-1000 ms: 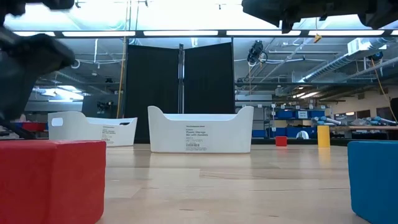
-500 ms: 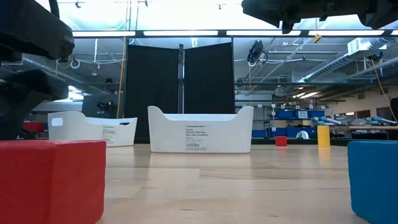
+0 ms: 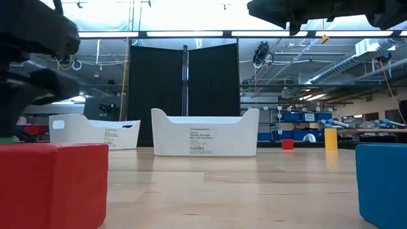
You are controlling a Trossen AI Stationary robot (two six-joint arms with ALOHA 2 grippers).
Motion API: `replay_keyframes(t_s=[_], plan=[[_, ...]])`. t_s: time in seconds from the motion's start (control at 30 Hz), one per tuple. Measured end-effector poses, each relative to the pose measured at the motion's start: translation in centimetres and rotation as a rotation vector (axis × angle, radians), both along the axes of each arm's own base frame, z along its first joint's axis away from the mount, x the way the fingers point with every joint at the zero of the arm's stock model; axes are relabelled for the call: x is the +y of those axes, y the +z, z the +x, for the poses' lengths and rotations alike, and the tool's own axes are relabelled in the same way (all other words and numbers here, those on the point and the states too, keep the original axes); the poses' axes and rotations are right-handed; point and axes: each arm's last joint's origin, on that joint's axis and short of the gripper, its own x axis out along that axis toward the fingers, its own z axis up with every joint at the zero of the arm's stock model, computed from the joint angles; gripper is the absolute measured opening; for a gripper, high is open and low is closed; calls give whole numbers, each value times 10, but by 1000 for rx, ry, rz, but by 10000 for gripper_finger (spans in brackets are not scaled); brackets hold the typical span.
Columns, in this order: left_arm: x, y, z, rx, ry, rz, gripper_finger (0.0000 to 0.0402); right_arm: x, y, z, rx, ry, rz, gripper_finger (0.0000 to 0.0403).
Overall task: Sort blocks by size
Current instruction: Put the green small block into the bottom white bin, then put the light green large block into the top white bin
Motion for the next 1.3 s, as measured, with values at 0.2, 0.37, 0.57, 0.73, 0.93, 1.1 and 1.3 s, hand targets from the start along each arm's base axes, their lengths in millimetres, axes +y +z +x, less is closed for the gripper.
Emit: replay_keyframes(t_s=[0.2, 0.37, 0.57, 0.73, 0.93, 1.1, 1.3], plan=[[16, 26, 6, -123, -14, 38, 136, 0, 0, 0, 0, 0, 0, 117], [52, 67, 16, -330, 52, 144, 136, 0, 0, 0, 1, 0, 0, 117], [110, 87, 44, -473, 181, 234, 136, 4, -2, 0, 23, 16, 17, 116], [159, 81, 68, -492, 252, 266, 136, 10, -4, 3, 90, 39, 46, 116], [192, 80, 75, -492, 295, 210, 214, 21, 1, 6, 183, 67, 36, 116], [193, 83, 74, -504, 260, 209, 299, 25, 1, 8, 293, 53, 64, 116], [178, 88, 69, -506, 229, 176, 317, 30, -3, 5, 401, 52, 135, 116]])
